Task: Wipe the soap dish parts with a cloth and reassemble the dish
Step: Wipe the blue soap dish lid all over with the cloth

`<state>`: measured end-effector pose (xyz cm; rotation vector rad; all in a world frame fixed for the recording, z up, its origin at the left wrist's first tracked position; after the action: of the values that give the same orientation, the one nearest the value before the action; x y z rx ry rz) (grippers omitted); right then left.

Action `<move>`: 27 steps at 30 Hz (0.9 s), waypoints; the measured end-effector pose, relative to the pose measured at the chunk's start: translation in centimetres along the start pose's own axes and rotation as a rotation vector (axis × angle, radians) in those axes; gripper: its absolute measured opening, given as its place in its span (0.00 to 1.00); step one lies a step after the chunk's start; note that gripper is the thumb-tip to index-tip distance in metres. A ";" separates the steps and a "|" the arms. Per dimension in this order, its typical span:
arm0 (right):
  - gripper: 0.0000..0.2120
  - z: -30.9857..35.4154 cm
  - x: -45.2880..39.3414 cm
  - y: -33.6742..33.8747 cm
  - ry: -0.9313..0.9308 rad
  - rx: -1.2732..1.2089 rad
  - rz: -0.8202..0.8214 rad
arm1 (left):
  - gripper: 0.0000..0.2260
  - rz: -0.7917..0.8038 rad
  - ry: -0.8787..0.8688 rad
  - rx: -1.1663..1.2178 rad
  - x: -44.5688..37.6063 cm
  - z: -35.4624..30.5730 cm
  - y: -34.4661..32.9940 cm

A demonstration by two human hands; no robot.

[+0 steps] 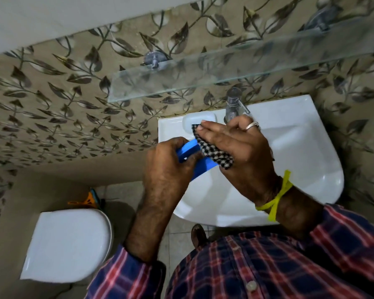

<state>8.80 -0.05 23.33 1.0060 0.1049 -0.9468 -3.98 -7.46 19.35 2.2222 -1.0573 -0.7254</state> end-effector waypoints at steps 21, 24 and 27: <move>0.14 -0.2 0.5 0.1 -0.014 -0.124 -0.049 | 0.12 -0.135 0.071 0.325 0.9 1.2 -1.4; 0.16 -0.6 0.8 0.2 -0.025 -0.131 -0.011 | 0.12 -0.154 0.015 0.301 1.4 0.3 -0.9; 0.18 -1.6 0.1 0.2 -0.091 -0.220 -0.001 | 0.07 -0.194 0.078 0.398 1.9 1.0 -1.6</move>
<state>9.58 1.16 22.48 0.7592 0.1307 -0.9585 -2.78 -8.37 17.14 2.6988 -1.0262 -0.5362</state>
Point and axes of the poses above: each hand's wrist, its own x-axis away from the middle knuckle, its own y-axis out of the back of the hand, z = x × y, the point moved 10 cm from there along -x, towards the middle knuckle, and after that the axes turned 12 degrees about -y, right-handed, at the moved point
